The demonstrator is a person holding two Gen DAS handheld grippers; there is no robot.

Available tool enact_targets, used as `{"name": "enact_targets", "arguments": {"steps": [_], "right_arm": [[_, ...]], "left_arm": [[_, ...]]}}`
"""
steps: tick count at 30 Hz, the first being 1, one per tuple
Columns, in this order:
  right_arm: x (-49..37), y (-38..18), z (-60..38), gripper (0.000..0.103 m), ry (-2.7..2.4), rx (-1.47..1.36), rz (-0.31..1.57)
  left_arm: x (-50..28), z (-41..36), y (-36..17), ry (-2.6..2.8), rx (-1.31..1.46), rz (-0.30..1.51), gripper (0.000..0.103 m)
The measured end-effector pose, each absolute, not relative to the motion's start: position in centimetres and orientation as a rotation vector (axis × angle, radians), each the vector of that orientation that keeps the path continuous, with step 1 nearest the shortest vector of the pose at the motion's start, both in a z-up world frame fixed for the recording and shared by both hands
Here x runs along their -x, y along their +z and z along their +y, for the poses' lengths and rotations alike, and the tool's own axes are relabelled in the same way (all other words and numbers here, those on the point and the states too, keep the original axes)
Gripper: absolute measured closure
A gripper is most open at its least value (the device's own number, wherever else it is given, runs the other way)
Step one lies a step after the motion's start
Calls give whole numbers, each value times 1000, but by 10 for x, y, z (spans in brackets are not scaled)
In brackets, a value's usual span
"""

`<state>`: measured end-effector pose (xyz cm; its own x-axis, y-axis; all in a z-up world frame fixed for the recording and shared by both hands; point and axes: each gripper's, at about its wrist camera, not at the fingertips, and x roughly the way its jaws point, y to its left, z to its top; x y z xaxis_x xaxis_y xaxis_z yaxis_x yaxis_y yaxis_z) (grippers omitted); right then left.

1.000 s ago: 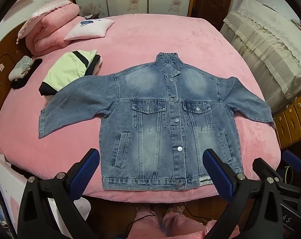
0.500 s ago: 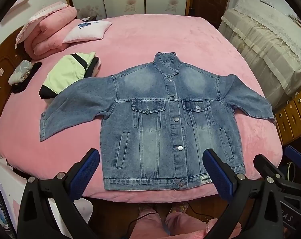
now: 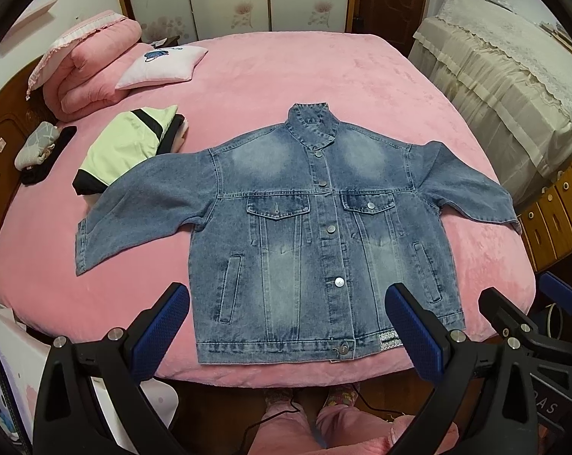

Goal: Fold large clothes

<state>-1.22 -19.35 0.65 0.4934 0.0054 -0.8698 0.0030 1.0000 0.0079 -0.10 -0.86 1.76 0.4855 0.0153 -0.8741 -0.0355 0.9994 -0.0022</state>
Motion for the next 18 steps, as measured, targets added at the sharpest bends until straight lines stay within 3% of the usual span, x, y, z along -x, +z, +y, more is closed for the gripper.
{"name": "enact_targets", "arguments": {"steps": [18], "right_arm": [[8,11,-198,9,38,-6,1030]], "left_arm": [[2,-11,25,50,17,1028,1]]}}
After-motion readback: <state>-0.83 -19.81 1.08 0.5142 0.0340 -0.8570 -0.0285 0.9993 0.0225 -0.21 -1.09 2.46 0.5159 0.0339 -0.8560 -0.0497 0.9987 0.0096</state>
